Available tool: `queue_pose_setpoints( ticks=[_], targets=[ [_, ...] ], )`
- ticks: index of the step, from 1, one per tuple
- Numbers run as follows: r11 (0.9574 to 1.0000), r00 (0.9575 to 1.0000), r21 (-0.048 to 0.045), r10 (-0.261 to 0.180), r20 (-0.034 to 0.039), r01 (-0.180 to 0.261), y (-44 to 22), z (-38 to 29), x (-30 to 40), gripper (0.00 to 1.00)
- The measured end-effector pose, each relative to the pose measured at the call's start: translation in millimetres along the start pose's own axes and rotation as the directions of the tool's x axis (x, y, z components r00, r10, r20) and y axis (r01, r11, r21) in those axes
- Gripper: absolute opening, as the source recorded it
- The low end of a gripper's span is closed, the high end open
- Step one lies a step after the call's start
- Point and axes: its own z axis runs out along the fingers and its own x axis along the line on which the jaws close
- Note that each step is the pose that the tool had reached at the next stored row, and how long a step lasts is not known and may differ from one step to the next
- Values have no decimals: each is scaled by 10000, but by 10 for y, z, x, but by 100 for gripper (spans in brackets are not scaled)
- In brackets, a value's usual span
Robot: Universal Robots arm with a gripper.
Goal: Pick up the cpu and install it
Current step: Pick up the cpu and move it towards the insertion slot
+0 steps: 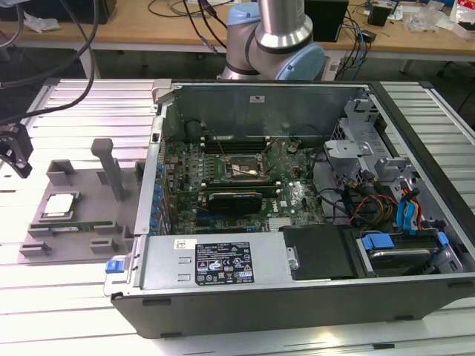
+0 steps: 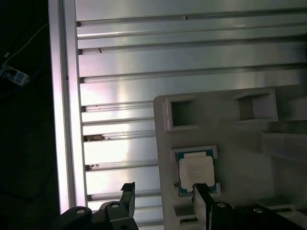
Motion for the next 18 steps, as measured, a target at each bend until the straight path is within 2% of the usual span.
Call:
queue_pose_setpoints(
  ticks=[2,3,4,5,6,8,11,15,18],
  targets=[
    [10000,10000,14,-11,1,11,2,16,-39,60],
    [9999,10000,171,-27,10,27,6,20,-91,60],
    [9989,10000,465,-51,32,50,10,25,-124,60],
    [9981,9999,602,-121,36,118,14,37,-150,60],
    [9977,9997,627,-261,31,259,16,51,-181,60],
    [9966,9985,620,-550,18,548,21,71,-255,60],
    [9960,9980,632,-633,5,631,24,109,-316,60],
    [9939,9961,666,-877,-30,877,26,248,-418,60],
    [9924,9946,662,-1034,-50,1035,25,361,-455,60]
  ],
)
